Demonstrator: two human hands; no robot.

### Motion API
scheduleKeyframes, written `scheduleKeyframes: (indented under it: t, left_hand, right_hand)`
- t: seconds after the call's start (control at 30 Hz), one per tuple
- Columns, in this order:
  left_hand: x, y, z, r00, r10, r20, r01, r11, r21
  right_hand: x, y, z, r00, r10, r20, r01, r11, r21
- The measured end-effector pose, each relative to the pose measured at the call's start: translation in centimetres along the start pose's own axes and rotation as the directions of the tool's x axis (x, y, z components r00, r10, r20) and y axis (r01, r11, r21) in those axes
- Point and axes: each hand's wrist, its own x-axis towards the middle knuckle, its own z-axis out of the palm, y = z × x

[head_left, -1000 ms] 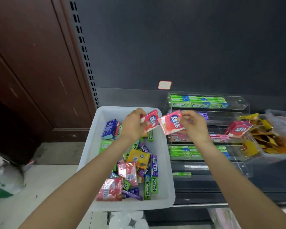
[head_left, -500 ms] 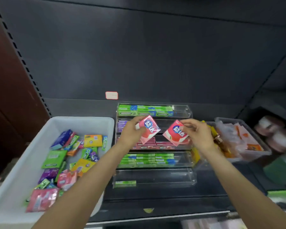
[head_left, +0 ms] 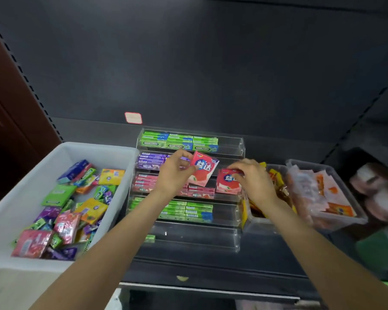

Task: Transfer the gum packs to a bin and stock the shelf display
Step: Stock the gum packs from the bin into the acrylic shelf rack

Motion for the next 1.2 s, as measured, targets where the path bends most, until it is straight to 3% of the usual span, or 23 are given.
scheduleKeyframes:
  t: [0.6, 0.77, 0.87, 0.93, 1.03, 1.13, 1.2]
  left_hand:
    - [-0.7, -0.2, 1.3, 0.999, -0.039, 0.012, 0.039, 0.999, 0.027]
    - [-0.3, -0.6, 2.4, 0.998, -0.038, 0.042, 0.037, 0.999, 0.029]
    - [-0.3, -0.5, 3.7, 0.997, -0.013, 0.070, 0.012, 1.000, 0.018]
    - [-0.2, -0.5, 4.8, 0.995, 0.018, 0.094, -0.020, 1.000, 0.023]
    - [-0.1, -0.7, 6.2, 0.993, 0.071, 0.095, -0.078, 0.995, 0.069]
    - [0.2, -1.1, 6.7, 0.979, 0.191, 0.071, -0.203, 0.934, 0.293]
    - [0.1, -1.0, 6.5, 0.969, 0.234, 0.084, -0.249, 0.904, 0.347]
  right_hand:
    - [-1.3, 1.5, 2.7, 0.989, -0.119, -0.092, 0.107, 0.987, -0.118]
    - [-0.7, 1.8, 1.5, 0.999, 0.019, 0.035, -0.022, 0.994, 0.105]
    - [-0.8, 1.8, 0.3, 0.997, 0.064, 0.036, -0.073, 0.917, 0.393]
    - [-0.9, 1.7, -0.2, 0.997, 0.051, 0.053, -0.070, 0.892, 0.446]
    - [-0.9, 2.2, -0.1, 0.999, 0.035, -0.016, -0.027, 0.930, 0.367]
    - [-1.2, 2.6, 0.1, 0.998, 0.027, -0.057, -0.011, 0.963, 0.270]
    - [-1.5, 2.8, 0.1, 0.997, 0.032, -0.071, -0.016, 0.975, 0.223]
